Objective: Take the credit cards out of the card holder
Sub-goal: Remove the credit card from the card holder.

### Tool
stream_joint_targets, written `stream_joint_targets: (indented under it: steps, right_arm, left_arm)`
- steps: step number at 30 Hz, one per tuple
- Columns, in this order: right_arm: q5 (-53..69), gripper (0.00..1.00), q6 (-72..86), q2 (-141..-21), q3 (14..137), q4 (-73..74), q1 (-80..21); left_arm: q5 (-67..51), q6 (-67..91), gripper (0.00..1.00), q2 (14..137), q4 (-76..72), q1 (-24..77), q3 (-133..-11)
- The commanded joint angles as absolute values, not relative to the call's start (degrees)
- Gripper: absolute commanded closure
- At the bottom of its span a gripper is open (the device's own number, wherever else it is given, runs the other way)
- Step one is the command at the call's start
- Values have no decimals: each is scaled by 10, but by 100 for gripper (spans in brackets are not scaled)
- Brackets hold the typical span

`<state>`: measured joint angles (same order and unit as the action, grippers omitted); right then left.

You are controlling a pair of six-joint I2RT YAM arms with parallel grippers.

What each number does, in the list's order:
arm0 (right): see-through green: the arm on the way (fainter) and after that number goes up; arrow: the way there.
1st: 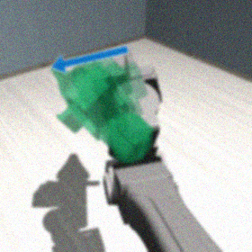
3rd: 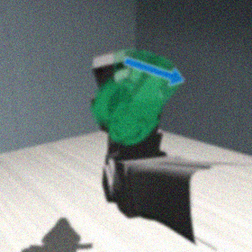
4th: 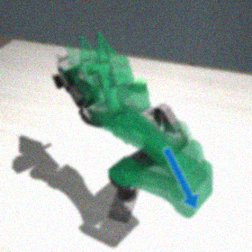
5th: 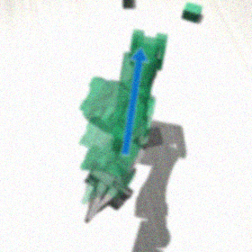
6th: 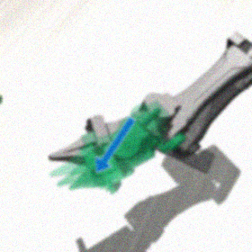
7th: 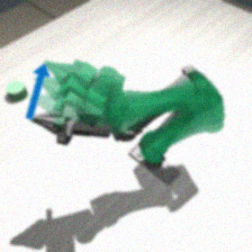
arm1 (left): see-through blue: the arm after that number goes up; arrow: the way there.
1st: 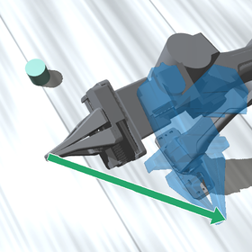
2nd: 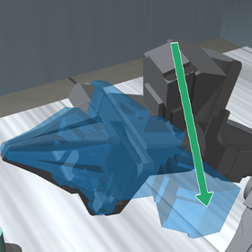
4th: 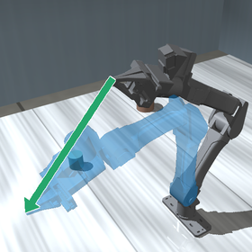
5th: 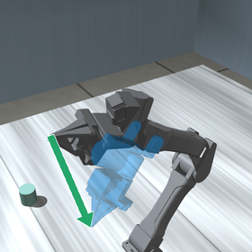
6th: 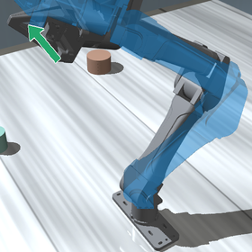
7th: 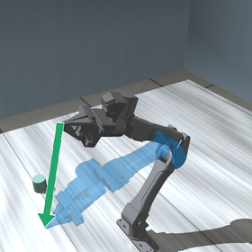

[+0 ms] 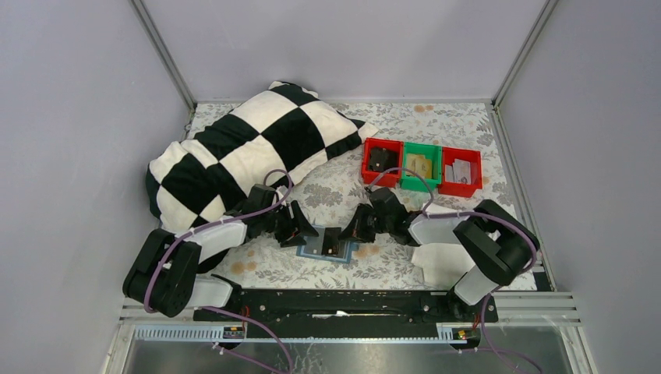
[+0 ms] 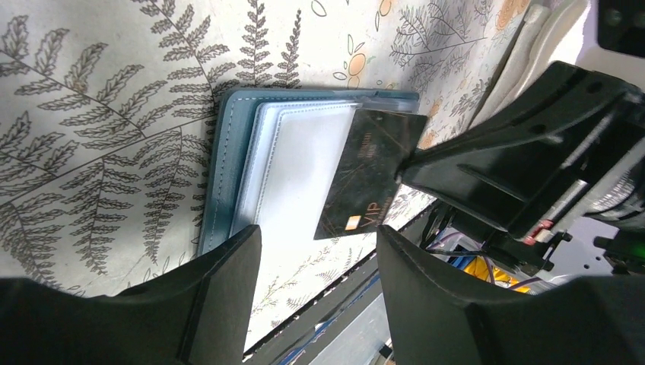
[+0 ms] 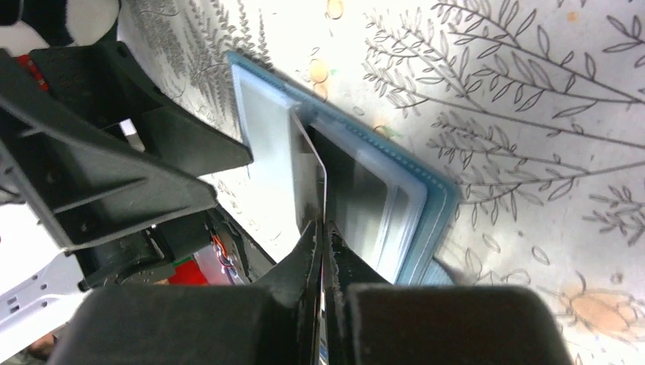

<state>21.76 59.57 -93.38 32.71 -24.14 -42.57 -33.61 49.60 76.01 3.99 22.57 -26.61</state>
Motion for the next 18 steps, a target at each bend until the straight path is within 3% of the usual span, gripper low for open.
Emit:
stream_joint_targets:
  steps: [1, 18]
  right_arm:
    - [198, 100, 528, -866, 347, -162, -418]
    - [208, 100, 451, -780, 424, -41, -409]
  left_arm:
    - [-317, 491, 38, 745, 43, 227, -266]
    - [-303, 447, 38, 658, 151, 227, -360]
